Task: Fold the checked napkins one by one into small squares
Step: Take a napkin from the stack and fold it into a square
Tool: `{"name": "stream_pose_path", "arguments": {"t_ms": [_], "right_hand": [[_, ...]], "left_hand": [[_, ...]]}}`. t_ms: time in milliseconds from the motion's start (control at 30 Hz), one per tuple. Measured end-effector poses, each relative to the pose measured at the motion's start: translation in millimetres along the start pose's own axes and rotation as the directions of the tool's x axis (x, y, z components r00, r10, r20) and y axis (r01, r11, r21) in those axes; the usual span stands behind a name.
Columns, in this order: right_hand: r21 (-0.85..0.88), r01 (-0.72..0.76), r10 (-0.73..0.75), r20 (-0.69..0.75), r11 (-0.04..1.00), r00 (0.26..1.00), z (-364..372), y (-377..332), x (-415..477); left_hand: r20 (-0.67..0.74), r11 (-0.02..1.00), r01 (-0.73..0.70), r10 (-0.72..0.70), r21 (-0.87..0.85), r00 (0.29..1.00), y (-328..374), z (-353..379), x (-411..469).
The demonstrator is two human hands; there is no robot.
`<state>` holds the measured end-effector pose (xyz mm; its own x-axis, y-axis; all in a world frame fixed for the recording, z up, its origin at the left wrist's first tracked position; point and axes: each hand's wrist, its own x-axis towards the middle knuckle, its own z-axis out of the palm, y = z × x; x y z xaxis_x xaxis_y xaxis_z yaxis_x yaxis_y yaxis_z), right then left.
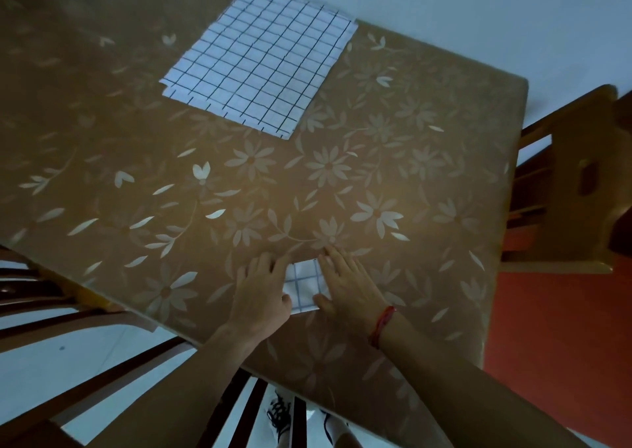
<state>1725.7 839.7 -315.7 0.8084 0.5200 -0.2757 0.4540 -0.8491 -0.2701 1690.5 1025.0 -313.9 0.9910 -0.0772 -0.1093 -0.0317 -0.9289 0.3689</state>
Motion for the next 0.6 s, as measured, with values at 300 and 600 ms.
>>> {"name": "stream_pose_path", "arguments": {"t_ms": [300,600], "right_hand": [[0.477,-0.184,0.214,-0.009,0.860,0.977,-34.0,16.6,2.0],[0.895,-0.389,0.455,0.259,0.219,0.852,-58.5,34.3,-28.3]], "left_hand": [[0.082,0.676,0.258,-0.280,-0.690,0.956,25.4,-30.7,9.8],[0.129,0.503,0.347,-0.417,-0.792,0.900,41.7,-45.5,14.5]]}}
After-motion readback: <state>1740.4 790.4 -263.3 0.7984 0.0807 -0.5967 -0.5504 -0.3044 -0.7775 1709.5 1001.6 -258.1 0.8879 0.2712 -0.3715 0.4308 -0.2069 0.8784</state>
